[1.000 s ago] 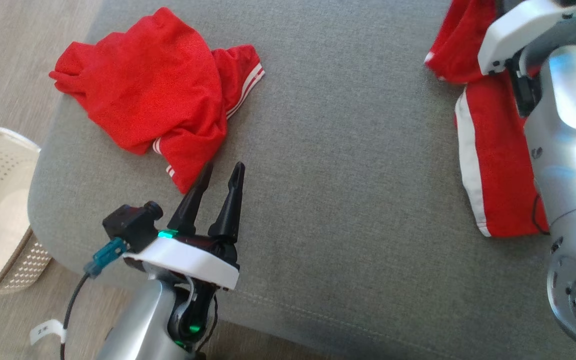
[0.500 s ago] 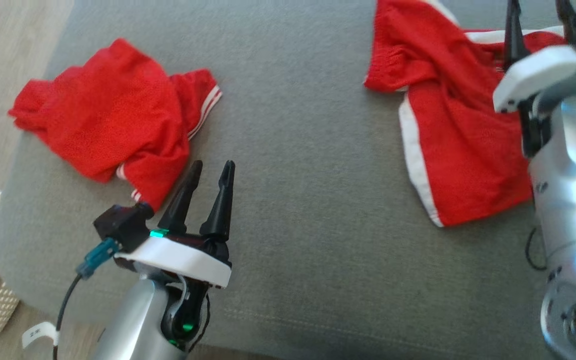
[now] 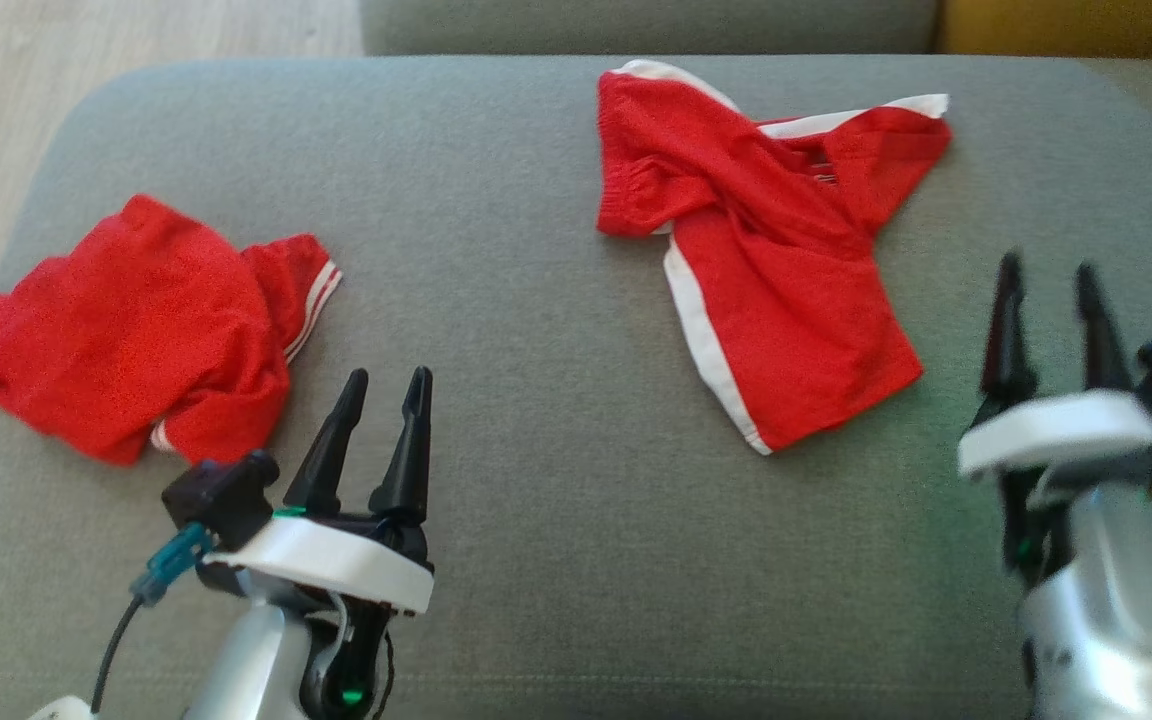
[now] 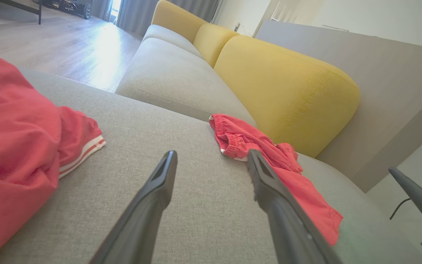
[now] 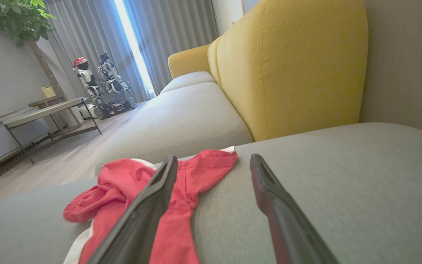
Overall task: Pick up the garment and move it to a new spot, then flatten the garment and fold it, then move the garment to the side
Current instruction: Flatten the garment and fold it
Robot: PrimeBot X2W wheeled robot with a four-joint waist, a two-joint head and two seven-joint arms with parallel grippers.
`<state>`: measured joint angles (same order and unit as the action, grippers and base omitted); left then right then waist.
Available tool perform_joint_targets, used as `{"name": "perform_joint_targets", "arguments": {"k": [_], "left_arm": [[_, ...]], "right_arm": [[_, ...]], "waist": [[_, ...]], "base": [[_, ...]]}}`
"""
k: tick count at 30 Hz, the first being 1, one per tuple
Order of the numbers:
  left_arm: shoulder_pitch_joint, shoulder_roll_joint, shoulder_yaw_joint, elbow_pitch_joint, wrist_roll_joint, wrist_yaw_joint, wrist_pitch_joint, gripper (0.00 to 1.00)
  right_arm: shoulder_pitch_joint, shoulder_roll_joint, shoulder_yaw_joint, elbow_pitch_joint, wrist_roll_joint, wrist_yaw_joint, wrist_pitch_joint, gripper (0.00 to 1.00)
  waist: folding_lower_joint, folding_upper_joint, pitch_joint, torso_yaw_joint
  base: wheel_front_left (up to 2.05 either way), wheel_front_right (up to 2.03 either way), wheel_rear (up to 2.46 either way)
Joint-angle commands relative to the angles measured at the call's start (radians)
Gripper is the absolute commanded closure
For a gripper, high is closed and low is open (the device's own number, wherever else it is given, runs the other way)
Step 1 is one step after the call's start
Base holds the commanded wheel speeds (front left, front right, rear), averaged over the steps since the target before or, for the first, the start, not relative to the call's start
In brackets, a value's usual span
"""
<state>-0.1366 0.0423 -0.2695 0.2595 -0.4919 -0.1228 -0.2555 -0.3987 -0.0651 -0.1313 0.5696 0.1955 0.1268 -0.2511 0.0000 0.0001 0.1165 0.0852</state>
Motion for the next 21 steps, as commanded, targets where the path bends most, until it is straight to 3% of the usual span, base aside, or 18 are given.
{"name": "perform_joint_targets", "arguments": {"k": [1,8,13,21], "left_arm": [[-0.015,0.008,0.042,-0.034,0.011,0.002,-0.006,0.0],[-0.009,0.008,0.047,-0.039,0.015,0.002,-0.006,0.0],[-0.012,0.008,0.038,-0.03,0.02,0.0,-0.006,0.0],[-0.015,0.008,0.047,-0.031,0.022,-0.002,-0.006,0.0]], "right_arm": [[0.019,0.014,0.059,-0.072,0.03,0.004,-0.011,0.0],[0.211,0.015,0.173,-0.222,0.105,0.004,-0.011,0.0],[0.253,0.015,0.19,-0.25,0.08,0.004,-0.011,0.0],[0.306,0.015,0.299,-0.257,0.091,0.004,-0.011,0.0]], "waist": [[0.0,-0.0001,-0.018,-0.024],[0.0,-0.0001,-0.009,-0.046],[0.0,-0.0001,-0.008,-0.044],[0.0,-0.0001,0.002,-0.037]], "base": [[0.0,0.0,0.0],[0.0,0.0,0.0],[0.0,0.0,0.0],[0.0,0.0,0.0]]}}
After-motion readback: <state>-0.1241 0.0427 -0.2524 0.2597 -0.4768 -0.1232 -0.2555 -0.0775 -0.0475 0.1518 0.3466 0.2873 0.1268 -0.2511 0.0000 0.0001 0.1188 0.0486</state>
